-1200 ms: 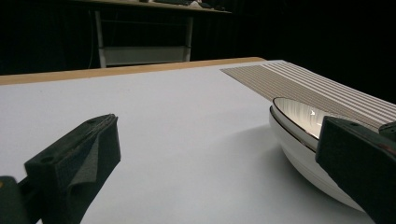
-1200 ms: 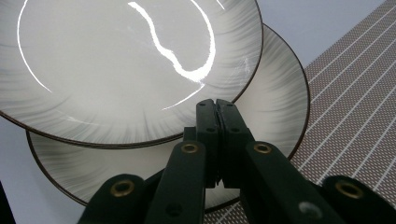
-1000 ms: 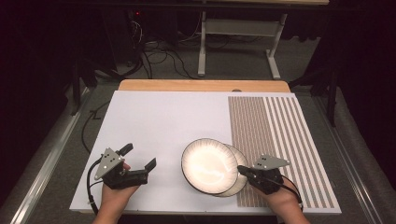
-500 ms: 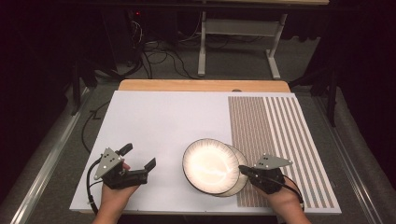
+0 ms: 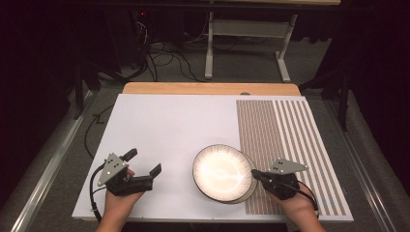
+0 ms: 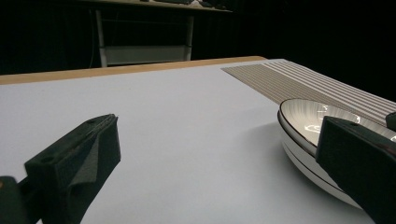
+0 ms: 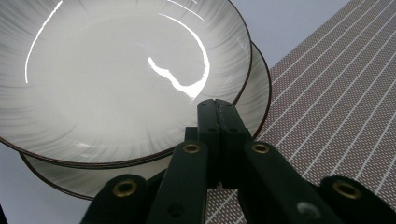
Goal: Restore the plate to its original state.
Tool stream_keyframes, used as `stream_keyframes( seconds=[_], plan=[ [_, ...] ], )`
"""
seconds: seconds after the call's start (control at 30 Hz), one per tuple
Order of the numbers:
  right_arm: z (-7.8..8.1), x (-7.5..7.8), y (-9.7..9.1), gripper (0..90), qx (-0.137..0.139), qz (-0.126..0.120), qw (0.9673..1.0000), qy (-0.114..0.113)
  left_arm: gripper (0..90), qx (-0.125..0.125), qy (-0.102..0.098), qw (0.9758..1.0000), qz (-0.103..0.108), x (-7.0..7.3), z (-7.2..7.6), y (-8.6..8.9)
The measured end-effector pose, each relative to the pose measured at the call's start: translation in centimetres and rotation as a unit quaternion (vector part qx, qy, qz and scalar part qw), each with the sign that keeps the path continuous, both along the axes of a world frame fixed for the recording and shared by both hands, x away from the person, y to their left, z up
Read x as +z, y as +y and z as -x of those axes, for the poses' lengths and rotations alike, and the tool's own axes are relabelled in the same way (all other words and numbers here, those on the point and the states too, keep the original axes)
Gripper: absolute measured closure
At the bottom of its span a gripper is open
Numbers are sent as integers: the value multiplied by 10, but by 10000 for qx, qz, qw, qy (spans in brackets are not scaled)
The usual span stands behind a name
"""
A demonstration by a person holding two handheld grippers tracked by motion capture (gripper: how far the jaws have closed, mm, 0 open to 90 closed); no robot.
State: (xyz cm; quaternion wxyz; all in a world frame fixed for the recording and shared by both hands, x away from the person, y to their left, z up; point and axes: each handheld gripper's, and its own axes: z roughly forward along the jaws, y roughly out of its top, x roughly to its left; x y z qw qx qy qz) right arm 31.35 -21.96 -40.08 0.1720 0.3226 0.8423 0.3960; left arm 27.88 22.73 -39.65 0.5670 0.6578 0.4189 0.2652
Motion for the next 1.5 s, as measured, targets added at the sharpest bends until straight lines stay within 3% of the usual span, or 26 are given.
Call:
stream_keyframes(
  seconds=[0.53,1.23,1.4,1.47,1.5],
  plan=[
    [0,1,-2,900,-31,7,10000,-10,7,2,-4,10000,-7,0,0,0],
    [1,6,-17,900,-322,-136,9994,-24,7,-48,3,9999,-128,0,-1,-3],
    [2,13,-27,859,-499,-317,9982,-135,7,-43,44,9999,-161,-1,-2,-4],
    [2,19,-36,773,-687,-446,9964,-228,7,-33,58,9998,-197,-1,-2,-4],
    [2,19,-36,773,-687,-446,9964,-228,7,-25,63,9998,-210,0,-2,-4]
  ],
)
